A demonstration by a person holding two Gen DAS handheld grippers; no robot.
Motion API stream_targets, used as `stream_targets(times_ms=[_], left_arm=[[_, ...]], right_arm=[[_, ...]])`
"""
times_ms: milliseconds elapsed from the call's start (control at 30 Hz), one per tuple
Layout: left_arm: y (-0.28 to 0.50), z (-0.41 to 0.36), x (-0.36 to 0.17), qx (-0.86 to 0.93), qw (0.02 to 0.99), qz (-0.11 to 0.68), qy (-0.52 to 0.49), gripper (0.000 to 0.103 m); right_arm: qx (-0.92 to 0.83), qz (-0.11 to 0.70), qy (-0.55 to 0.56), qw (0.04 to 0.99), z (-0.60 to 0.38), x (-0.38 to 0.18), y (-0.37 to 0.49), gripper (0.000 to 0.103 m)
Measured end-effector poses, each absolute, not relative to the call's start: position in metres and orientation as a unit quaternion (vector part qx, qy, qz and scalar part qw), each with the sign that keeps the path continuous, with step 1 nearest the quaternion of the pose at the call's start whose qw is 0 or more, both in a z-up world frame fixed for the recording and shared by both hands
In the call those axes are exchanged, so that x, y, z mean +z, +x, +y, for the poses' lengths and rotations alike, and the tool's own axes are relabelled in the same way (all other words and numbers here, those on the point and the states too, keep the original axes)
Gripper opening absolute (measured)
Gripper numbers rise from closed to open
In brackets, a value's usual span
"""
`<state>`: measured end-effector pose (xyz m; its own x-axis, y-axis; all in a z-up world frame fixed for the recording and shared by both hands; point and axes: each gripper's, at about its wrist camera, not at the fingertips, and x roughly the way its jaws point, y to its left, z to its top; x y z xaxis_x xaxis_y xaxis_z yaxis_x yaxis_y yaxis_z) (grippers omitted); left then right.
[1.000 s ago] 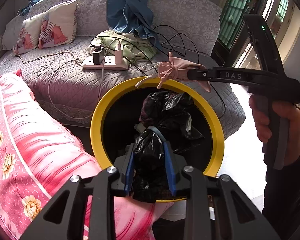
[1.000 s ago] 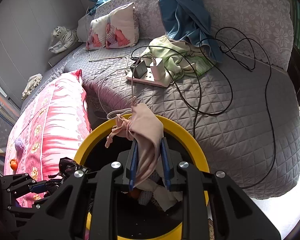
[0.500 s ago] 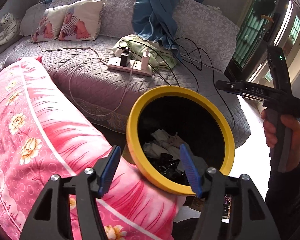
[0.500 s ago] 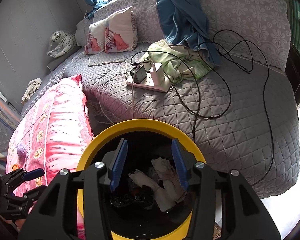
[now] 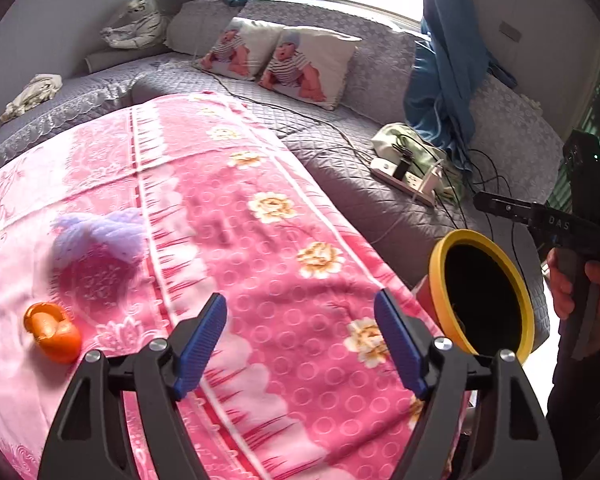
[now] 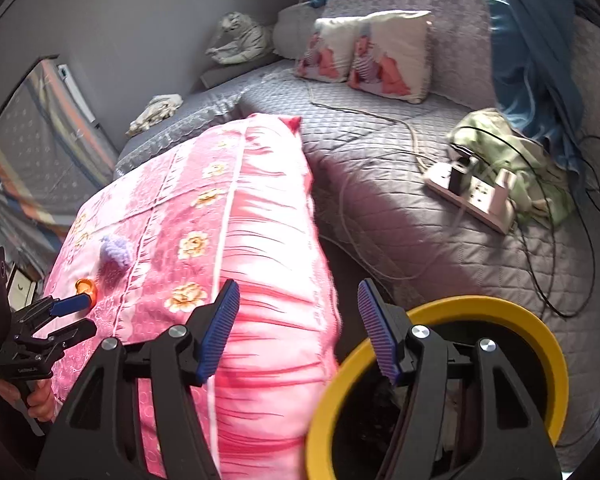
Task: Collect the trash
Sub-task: 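Move both open tools back over the purple foam net and orange peel, then grasp the purple foam net with the right tool while the left tool grasps the orange peel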
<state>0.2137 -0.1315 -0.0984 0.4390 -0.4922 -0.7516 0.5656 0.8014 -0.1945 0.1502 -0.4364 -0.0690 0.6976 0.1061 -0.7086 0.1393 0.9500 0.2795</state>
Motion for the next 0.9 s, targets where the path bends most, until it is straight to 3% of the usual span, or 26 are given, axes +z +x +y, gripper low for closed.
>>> stream_targets(times_ms=[367,900], left_arm=[[0.241,0.005,-0.119,-0.191,0.874,0.445,-0.032,0.075],[0.282,0.044,-0.149,-0.145,0.868,0.470,-0.063,0.075]], right_arm=[[0.153,0.431,0.055,0.887,-0.277,-0.075,0.274,0.060],[0.213,0.477,-0.081,0.849,-0.148,-0.114,0.369,0.060]])
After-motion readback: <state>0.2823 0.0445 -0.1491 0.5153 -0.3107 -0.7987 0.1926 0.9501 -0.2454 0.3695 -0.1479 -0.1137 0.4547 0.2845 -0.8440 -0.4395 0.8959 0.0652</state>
